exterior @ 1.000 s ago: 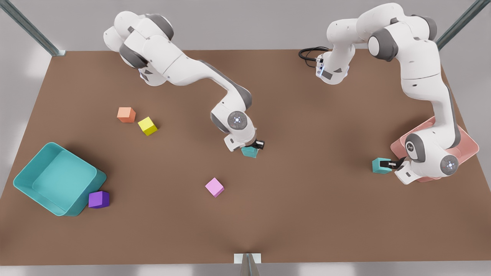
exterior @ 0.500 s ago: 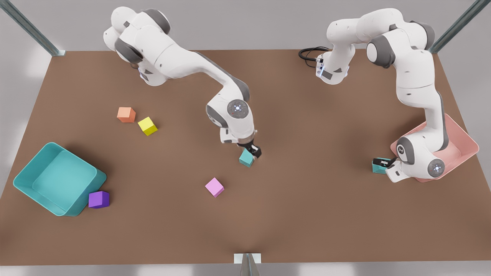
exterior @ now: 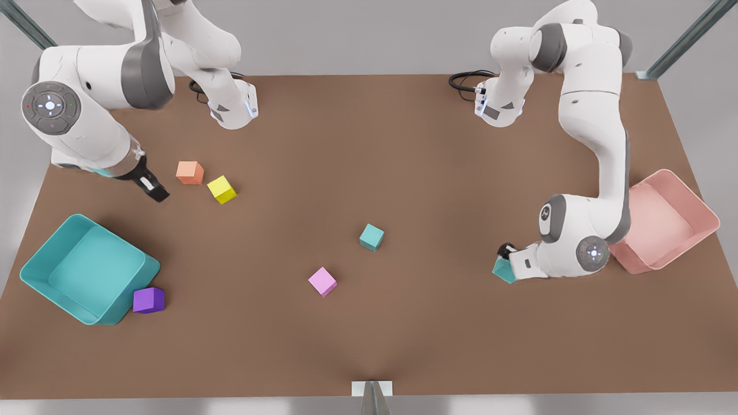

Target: Stack the two blue cubes on top of each other

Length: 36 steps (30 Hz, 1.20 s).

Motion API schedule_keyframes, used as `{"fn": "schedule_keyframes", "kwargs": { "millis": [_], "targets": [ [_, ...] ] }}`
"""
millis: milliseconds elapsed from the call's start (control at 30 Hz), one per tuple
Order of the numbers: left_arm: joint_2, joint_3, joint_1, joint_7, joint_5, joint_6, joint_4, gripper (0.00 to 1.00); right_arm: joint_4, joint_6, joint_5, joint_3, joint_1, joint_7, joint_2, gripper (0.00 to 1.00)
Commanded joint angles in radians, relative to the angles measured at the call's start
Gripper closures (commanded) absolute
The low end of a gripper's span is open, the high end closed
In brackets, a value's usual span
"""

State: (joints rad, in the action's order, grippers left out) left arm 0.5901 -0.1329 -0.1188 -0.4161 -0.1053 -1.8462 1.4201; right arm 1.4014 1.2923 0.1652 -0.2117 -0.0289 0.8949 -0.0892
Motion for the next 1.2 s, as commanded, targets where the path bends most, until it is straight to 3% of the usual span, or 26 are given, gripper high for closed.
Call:
{"fn": "schedule_keyframes", "kwargs": {
  "millis": [0,167,300,400,700,767,800,1000,1133,1167],
  "targets": [
    [0.033,-0.100,-0.062,0.844,-0.001,0.151,-0.076,0.37,0.042,-0.051,-0.027,0.002,-0.006,-0.830,0.034,0.00],
    [0.097,-0.100,-0.283,1.155,0.006,0.033,-0.084,0.37,0.044,-0.048,-0.038,0.002,-0.008,-0.840,0.017,0.00],
    [0.181,-0.099,-0.372,1.289,0.007,-0.011,-0.150,0.37,0.045,-0.048,-0.052,0.002,-0.008,-0.837,0.008,0.00],
    [0.251,-0.094,-0.395,1.329,0.007,-0.011,-0.253,0.37,0.045,-0.048,-0.053,0.002,-0.008,-0.837,0.002,0.00],
    [0.292,-0.097,-0.410,1.327,0.006,-0.045,-0.251,0.36,0.059,-0.050,-0.078,0.003,-0.008,-0.826,0.000,0.00],
    [0.304,-0.097,-0.410,1.327,0.006,-0.045,-0.251,0.25,0.057,-0.050,-0.075,0.003,-0.008,-0.826,-0.006,0.00],
    [0.304,-0.097,-0.410,1.327,0.006,-0.045,-0.251,0.00,0.057,-0.050,-0.075,0.003,-0.008,-0.826,-0.007,0.00],
    [0.283,-0.099,-0.404,1.329,0.006,-0.028,-0.254,0.00,0.059,-0.050,-0.076,0.003,-0.008,-0.837,-0.012,0.00],
    [0.209,-0.100,-0.401,1.332,0.004,0.186,-0.265,0.00,0.057,-0.050,-0.066,0.005,-0.008,-0.841,0.002,0.00],
    [0.206,-0.099,-0.400,1.332,0.003,0.272,-0.328,0.00,0.057,-0.050,-0.066,0.005,-0.008,-0.841,0.002,0.00]
  ]
}}
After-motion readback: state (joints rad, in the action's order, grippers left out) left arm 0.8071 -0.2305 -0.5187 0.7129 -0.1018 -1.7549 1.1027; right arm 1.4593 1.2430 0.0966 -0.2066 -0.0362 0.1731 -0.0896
